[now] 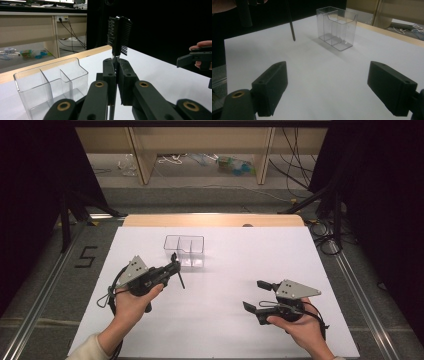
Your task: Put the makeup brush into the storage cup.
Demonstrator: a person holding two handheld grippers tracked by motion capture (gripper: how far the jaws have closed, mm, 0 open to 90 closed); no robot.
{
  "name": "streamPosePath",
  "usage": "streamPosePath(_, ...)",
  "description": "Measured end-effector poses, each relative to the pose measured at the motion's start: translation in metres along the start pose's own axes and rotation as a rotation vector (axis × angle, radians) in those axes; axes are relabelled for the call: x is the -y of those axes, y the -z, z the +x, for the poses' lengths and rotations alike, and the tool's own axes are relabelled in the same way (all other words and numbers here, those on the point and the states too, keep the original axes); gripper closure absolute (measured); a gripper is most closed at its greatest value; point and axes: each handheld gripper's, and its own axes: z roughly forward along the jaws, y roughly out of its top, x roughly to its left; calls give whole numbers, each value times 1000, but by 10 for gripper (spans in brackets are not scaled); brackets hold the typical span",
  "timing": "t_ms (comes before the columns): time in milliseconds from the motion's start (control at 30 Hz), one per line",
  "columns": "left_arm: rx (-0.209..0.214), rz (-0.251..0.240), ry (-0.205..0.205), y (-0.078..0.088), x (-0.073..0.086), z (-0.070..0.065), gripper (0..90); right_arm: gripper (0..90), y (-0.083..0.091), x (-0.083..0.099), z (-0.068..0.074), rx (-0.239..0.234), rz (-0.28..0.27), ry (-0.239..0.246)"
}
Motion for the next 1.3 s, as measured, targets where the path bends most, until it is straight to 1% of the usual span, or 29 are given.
streamPosePath(67,-1,1,-3,1,0,1,849,176,0,0,0,3,-5,-3)
streamPosePath(167,-5,-2,2,1,0,1,850,176,0,0,0,2,-2,-4)
streamPosePath(233,-8,-4,-3,2,0,2,849,176,0,0,0,1,-2,-4)
streamPosePath(300,-11,-4,6,2,0,2,850,176,0,0,0,1,-2,-4)
streamPosePath(400,-13,-3,1,3,-1,3,850,176,0,0,0,-2,-4,-8)
streamPosePath(433,-14,-5,0,3,0,4,850,175,-2,1,0,-3,-18,-7)
streamPosePath(567,-16,-4,-8,4,-1,5,850,175,-2,1,0,-4,-19,-9)
streamPosePath(700,-20,-4,-5,4,-1,5,849,175,-2,1,0,-5,-19,-8)
streamPosePath(767,-26,-2,-18,4,-1,6,849,175,-1,1,0,-6,-22,-5)
streamPosePath(833,-28,-1,-25,4,-1,6,850,175,-1,1,0,-4,-20,-2)
streamPosePath(967,-31,-1,-22,4,-1,6,850,175,-1,1,0,-6,-18,-8)
streamPosePath(1067,-36,0,-23,5,-1,7,850,175,-1,1,0,-4,-22,-4)
streamPosePath(1100,-37,-1,-20,6,-1,7,850,176,-1,0,0,-1,-13,-2)
streamPosePath(1133,-38,-3,-18,6,-1,7,850,175,-1,1,0,-4,-20,-5)
streamPosePath(1167,-39,-3,-27,6,-2,9,850,175,-1,1,0,-4,-17,-1)
streamPosePath(1233,-43,-4,-19,6,-2,9,850,175,-1,1,0,-6,-7,-5)
streamPosePath(1300,-45,-3,-27,7,-2,10,850,175,-1,1,0,-5,-8,-7)
